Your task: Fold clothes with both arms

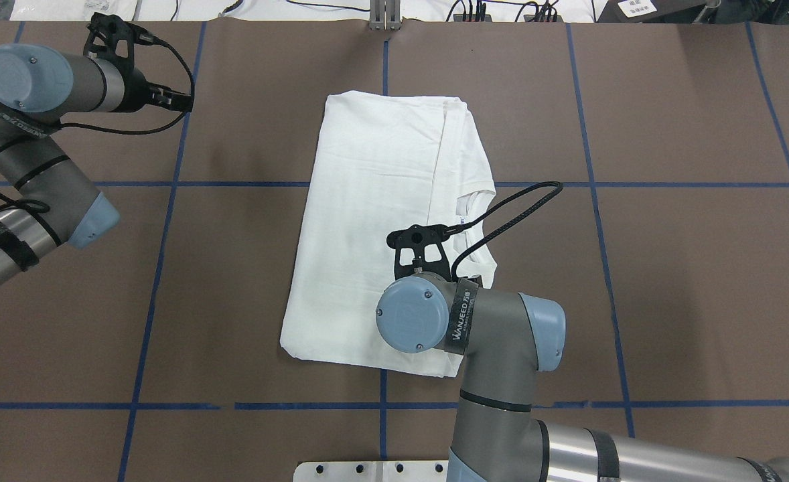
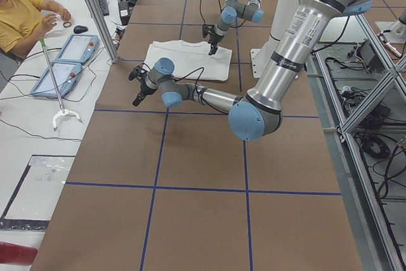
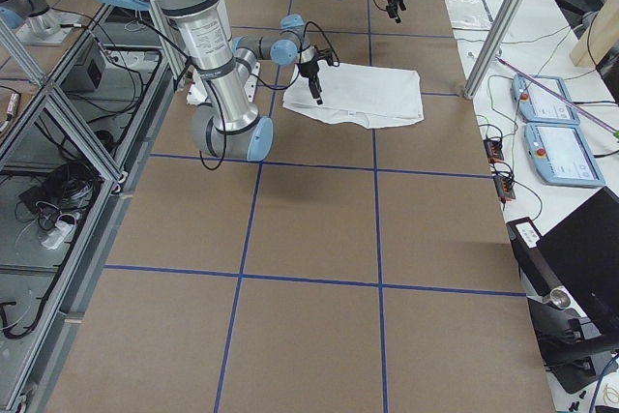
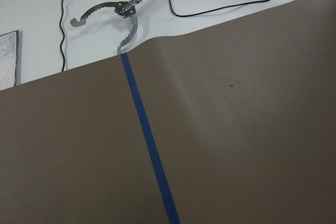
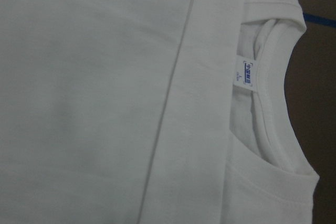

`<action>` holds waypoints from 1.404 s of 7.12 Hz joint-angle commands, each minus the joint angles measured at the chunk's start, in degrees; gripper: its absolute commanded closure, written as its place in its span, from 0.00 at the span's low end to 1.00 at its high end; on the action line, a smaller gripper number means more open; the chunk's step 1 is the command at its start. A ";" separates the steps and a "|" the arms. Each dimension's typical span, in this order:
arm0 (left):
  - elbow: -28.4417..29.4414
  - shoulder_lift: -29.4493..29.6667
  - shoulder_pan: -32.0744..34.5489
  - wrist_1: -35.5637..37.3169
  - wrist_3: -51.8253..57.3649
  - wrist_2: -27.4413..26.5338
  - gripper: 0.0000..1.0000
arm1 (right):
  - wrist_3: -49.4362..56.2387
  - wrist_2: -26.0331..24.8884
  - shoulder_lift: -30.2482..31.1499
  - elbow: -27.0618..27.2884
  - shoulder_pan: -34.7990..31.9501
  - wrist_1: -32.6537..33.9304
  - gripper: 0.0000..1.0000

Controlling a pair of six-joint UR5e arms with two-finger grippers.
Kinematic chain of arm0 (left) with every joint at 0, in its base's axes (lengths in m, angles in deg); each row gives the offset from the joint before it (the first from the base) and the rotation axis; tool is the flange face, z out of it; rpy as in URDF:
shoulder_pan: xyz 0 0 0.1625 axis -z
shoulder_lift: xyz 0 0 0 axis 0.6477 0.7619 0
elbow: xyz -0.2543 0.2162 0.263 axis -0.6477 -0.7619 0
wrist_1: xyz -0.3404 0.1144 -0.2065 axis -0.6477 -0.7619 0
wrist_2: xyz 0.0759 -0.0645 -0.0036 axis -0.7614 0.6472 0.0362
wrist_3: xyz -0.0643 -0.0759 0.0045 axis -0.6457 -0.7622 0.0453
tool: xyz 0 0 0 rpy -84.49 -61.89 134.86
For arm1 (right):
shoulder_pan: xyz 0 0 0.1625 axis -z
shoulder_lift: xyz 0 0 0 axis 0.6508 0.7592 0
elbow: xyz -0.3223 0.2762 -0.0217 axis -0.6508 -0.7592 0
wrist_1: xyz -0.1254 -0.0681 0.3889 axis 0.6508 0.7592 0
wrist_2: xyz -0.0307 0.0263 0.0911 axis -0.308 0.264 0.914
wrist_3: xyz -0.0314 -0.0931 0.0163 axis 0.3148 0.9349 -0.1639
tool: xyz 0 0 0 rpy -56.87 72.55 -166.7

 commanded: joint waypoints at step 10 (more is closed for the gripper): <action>-0.09 0.00 0.00 0.00 0.00 0.00 0.00 | 3.81 0.16 6.94 7.77 -0.84 6.18 0.00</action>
